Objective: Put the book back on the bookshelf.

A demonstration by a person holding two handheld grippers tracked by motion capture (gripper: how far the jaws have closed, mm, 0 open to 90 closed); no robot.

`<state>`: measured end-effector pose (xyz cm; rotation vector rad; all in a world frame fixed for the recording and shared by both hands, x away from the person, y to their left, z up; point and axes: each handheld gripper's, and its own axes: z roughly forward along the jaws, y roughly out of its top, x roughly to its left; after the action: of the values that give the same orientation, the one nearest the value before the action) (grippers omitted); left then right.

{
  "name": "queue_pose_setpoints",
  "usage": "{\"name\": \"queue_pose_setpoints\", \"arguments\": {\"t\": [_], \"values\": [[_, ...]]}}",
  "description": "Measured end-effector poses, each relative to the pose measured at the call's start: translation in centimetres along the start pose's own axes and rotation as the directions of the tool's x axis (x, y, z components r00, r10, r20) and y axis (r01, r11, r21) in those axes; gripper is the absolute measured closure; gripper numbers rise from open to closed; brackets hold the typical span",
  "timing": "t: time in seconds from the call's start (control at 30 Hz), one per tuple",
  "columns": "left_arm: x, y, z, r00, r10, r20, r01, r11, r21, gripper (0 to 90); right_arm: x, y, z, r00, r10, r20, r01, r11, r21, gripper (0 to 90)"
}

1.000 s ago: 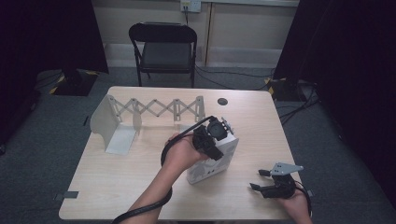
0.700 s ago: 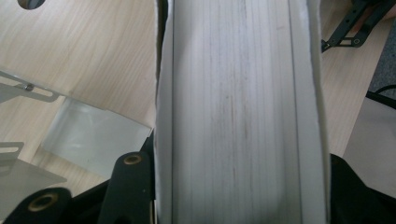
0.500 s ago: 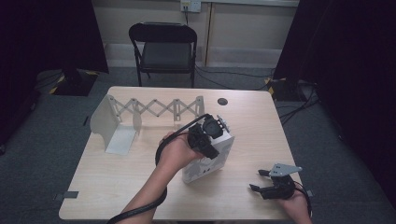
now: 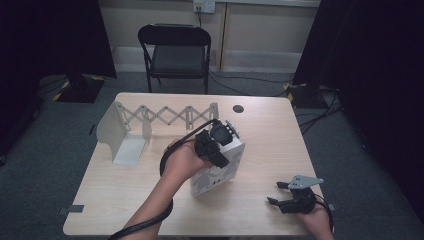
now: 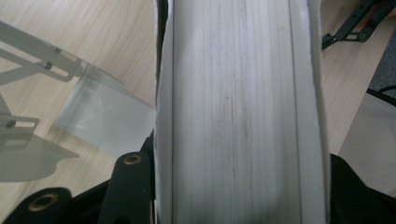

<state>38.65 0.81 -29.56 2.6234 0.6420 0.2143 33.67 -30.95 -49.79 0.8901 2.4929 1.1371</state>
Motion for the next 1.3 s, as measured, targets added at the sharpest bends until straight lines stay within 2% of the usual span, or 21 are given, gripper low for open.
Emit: {"name": "queue_pose_setpoints", "arguments": {"t": [0.3,0.4,0.47,0.7,0.9,0.97,1.03,1.17,1.3], "values": [[0.5,-0.4,-0.5,0.9997,-0.018,-0.014,0.018,0.9998,-0.003,53.1,0.0,0.0,0.0,1.0,0.005,-0.002,-0.005,1.0,-0.002,28.1],[0.7,-0.5,-0.6,0.9993,-0.025,-0.029,0.025,0.9997,-0.001,53.0,-0.1,0.0,0.0,0.9999,0.01,-0.004,-0.01,1.0,-0.002,28.2],[1.0,-0.7,-0.6,0.9979,-0.043,-0.048,0.043,0.999,-0.01,53.0,-0.1,0.0,0.0,0.9999,0.01,-0.005,-0.01,1.0,-0.002,28.2],[1.5,-1.2,-0.7,0.9957,-0.061,-0.07,0.061,0.9981,-0.001,53.0,-0.1,0.0,0.0,0.9999,0.014,-0.008,-0.014,1.0,-0.003,28.3],[1.9,-1.2,-0.8,0.9951,-0.07,-0.07,0.071,0.9972,0.02,53.1,-0.1,0.0,0.0,0.9998,0.018,-0.009,-0.018,1.0,-0.003,28.4],[2.0,-1.2,-0.9,0.9948,-0.084,-0.058,0.086,0.996,0.027,53.1,-0.2,0.0,-0.1,0.9998,0.02,-0.01,-0.02,1.0,-0.004,28.5],[2.0,-1.2,-0.9,0.9952,-0.081,-0.055,0.083,0.9962,0.027,53.1,-0.2,0.0,-0.1,0.9997,0.021,-0.011,-0.022,1.0,-0.004,28.5],[2.2,-1.2,-1.0,0.9934,-0.096,-0.063,0.098,0.995,0.02,53.0,-0.2,0.0,-0.1,0.9997,0.022,-0.011,-0.022,1.0,-0.005,28.5],[2.4,-1.1,-1.1,0.9916,-0.107,-0.073,0.109,0.9934,0.034,53.1,-0.2,0.0,-0.1,0.9997,0.022,-0.01,-0.022,1.0,-0.004,28.5]]}}
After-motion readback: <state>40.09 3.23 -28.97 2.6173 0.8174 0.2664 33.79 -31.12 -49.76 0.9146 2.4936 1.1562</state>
